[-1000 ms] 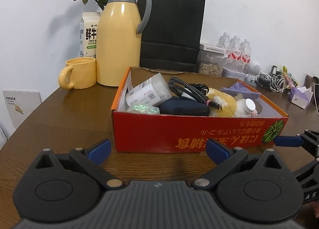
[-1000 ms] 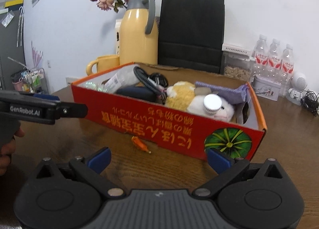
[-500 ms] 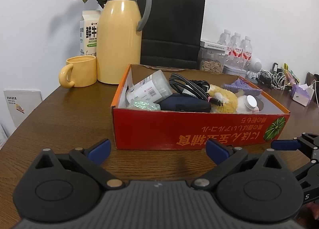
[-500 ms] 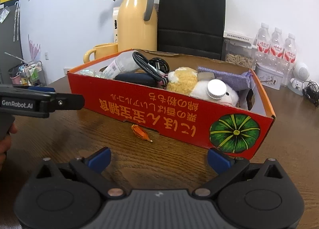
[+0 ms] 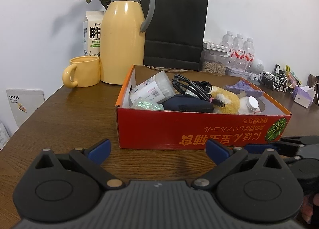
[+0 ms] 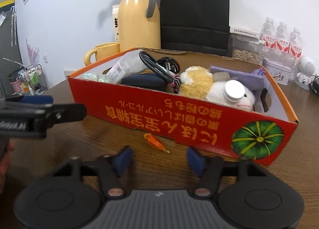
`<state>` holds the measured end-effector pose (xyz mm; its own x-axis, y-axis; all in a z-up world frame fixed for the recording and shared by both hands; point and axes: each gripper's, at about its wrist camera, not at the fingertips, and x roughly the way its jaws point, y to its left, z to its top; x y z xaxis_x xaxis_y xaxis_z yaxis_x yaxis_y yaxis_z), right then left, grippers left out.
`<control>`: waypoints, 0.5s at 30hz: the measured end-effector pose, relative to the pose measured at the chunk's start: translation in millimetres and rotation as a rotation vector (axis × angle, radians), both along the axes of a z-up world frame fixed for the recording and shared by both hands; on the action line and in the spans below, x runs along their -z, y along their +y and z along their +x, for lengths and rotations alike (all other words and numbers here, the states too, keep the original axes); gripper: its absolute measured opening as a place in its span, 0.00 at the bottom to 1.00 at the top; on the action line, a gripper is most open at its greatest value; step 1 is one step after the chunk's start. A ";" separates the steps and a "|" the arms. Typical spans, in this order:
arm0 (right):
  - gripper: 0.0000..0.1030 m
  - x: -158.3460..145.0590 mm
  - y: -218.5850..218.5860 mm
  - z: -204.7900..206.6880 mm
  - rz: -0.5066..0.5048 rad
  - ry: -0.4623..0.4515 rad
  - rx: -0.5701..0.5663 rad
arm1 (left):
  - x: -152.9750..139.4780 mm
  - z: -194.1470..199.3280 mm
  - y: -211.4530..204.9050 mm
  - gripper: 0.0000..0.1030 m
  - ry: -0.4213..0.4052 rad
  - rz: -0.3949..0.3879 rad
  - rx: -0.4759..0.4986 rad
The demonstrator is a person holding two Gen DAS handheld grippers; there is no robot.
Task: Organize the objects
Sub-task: 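Withdraw and grasp the small orange clip with the right gripper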
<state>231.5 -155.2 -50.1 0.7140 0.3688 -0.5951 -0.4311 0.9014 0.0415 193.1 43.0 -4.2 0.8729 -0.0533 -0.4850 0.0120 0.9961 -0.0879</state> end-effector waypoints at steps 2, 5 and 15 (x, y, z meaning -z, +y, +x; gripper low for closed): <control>0.37 0.2 3.9 3.0 0.004 0.002 0.002 | -0.2 -1.0 -0.4 1.00 -0.003 -0.001 0.005; 0.20 1.0 10.1 4.1 -0.011 -0.004 0.004 | -0.7 -2.6 -1.1 1.00 -0.008 -0.001 0.008; 0.06 -1.9 11.8 -7.4 0.001 -0.052 -0.034 | -0.6 -3.1 -0.6 1.00 -0.005 0.000 0.004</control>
